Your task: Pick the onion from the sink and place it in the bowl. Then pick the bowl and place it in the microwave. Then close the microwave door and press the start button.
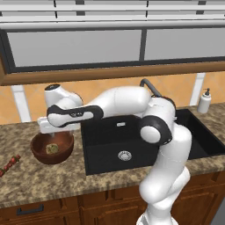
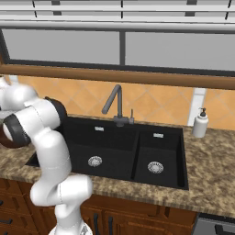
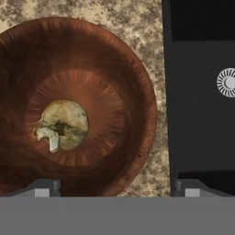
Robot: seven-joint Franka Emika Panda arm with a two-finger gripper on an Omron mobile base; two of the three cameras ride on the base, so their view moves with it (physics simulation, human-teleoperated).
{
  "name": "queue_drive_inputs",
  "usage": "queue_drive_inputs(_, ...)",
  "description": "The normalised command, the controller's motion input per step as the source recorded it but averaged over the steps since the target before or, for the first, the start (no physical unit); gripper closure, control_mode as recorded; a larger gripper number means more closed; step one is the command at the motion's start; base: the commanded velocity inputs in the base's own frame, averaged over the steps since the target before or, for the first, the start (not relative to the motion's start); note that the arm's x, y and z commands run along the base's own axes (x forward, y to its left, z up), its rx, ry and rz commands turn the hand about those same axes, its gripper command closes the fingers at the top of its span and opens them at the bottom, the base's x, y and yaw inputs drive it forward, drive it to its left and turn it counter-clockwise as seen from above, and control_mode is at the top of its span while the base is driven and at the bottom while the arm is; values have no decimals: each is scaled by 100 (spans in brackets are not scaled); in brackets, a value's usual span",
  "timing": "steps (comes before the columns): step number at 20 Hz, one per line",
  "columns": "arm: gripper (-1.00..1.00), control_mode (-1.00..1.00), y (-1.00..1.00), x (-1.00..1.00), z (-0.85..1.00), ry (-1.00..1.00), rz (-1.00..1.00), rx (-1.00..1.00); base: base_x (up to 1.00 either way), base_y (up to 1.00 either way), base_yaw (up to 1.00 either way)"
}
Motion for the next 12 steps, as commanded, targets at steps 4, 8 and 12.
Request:
queue_drive_inputs(4, -100, -100, -27, 4, 0, 4, 0, 0, 0, 0, 0)
queue_drive_inputs(8, -100, -100, -32, 0, 0, 0, 0, 0, 0, 0, 0)
queue_drive_inputs(12, -100, -100, -17, 3, 0, 0, 0, 0, 0, 0, 0)
